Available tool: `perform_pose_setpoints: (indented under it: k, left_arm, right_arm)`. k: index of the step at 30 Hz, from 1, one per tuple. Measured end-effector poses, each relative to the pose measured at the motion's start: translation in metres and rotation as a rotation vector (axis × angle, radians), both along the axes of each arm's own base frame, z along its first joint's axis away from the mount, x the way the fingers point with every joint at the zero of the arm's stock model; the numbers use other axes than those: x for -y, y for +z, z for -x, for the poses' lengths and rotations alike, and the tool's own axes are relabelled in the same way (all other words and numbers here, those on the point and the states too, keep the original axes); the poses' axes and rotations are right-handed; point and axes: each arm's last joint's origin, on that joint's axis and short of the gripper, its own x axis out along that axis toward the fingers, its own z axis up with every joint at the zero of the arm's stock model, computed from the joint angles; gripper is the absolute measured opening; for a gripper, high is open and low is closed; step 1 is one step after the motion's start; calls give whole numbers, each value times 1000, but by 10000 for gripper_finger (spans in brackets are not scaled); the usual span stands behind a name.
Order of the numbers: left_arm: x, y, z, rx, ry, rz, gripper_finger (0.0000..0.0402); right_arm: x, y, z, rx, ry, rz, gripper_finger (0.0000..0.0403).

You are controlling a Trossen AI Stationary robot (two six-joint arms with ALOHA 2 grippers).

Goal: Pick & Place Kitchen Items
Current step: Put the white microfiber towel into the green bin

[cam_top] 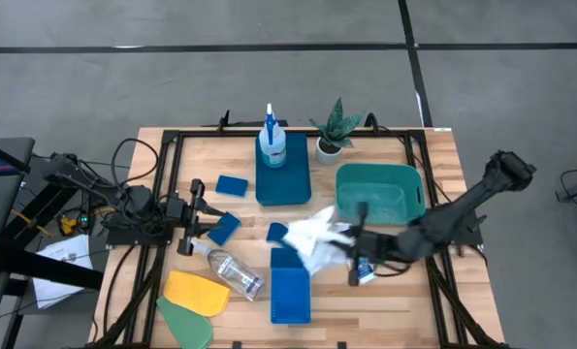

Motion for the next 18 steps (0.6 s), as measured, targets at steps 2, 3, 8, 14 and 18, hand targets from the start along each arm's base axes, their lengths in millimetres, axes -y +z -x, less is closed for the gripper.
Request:
perform_pose_setpoints:
  k: [2,3,8,14,18]
  left_arm:
    - [0,0,0,-1,0,0,102]
    - [0,0,0,0,0,0,102]
    - [0,1,0,6,0,3,102]
    - [0,1,0,7,0,3,102]
    - [0,1,0,8,0,-2,102]
  right_arm:
    - [2,-1,16,7,-106,15,2]
    - [3,-2,23,7,-152,22,2]
    - [10,-8,50,1,-341,57,1]
    - [20,-9,68,8,-458,49,1]
    - [22,-12,71,-13,-543,82,1]
